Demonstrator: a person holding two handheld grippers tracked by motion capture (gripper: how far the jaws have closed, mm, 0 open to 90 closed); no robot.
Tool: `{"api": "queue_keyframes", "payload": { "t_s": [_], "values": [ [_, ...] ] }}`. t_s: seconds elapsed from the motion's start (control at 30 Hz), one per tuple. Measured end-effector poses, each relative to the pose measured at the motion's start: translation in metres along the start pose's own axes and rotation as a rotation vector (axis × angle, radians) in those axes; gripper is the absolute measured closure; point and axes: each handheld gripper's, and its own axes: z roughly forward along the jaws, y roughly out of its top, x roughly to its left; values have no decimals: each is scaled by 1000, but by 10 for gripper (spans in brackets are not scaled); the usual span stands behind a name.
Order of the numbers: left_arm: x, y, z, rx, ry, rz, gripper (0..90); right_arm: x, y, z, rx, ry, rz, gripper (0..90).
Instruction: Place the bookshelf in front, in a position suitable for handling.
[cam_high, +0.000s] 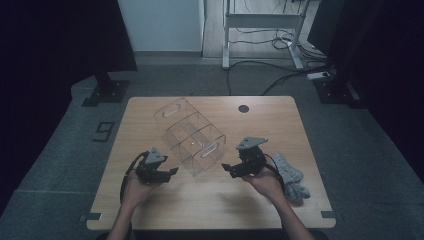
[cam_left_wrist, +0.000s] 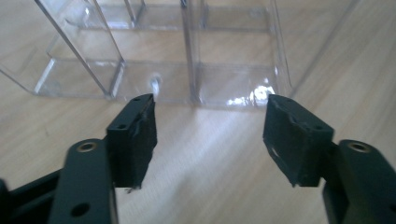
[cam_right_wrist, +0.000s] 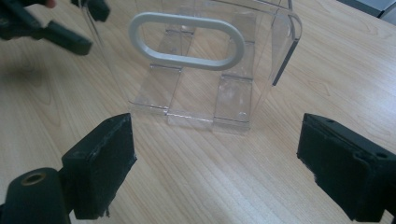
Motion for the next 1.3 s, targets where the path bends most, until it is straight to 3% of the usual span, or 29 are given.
{"api": "queue_keyframes", "payload": {
  "t_s": [0.13,0.37,0.6,0.83,0.9,1.3],
  "values": [
    [7,13,8,-26,-12,-14,425,1,-1,-2,-7,-3,6,125],
    [10,20,18,-24,-7,-25,492,0,-4,-2,-6,1,13,132],
    [9,29,23,-40,-11,-6,525,4,-4,0,3,12,7,150],
    [-1,36,27,-38,-22,26,529,6,-5,-1,5,16,1,163],
    [-6,37,27,-28,3,35,515,5,-6,-2,-1,12,4,164],
    [-25,43,29,-13,-15,58,501,2,-16,-1,15,4,30,146]
  ]
}}
